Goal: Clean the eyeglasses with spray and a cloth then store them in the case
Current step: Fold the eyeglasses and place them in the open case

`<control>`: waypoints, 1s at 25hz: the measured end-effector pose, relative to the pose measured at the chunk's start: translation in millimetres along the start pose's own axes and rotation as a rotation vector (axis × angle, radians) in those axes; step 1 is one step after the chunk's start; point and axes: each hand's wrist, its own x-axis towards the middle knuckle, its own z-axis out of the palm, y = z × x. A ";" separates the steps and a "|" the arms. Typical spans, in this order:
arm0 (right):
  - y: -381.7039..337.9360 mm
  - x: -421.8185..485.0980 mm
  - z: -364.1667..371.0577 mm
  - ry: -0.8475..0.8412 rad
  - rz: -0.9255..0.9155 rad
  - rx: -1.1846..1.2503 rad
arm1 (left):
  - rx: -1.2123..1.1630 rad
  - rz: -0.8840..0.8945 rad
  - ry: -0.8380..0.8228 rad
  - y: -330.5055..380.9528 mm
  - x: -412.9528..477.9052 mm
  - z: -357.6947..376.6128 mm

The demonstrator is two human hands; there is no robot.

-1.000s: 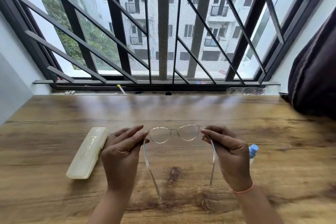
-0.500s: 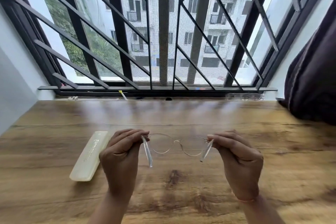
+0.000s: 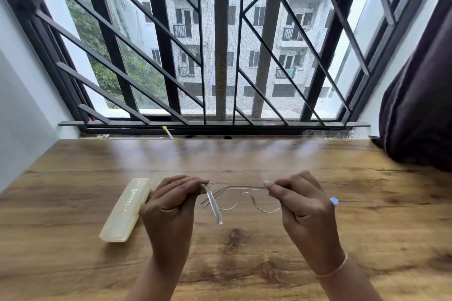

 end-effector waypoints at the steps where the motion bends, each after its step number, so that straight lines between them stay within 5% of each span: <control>1: 0.2 -0.5 -0.4 -0.003 0.000 -0.012 | 0.001 0.000 0.003 0.4 -0.4 0.5; 13: 7.5 -4.5 -4.0 0.113 0.234 0.232 | -0.015 -0.077 0.075 12.8 10.4 5.4; 25: 17.8 -6.4 10.3 0.157 0.250 0.255 | 0.544 0.303 -0.394 10.3 25.0 -2.7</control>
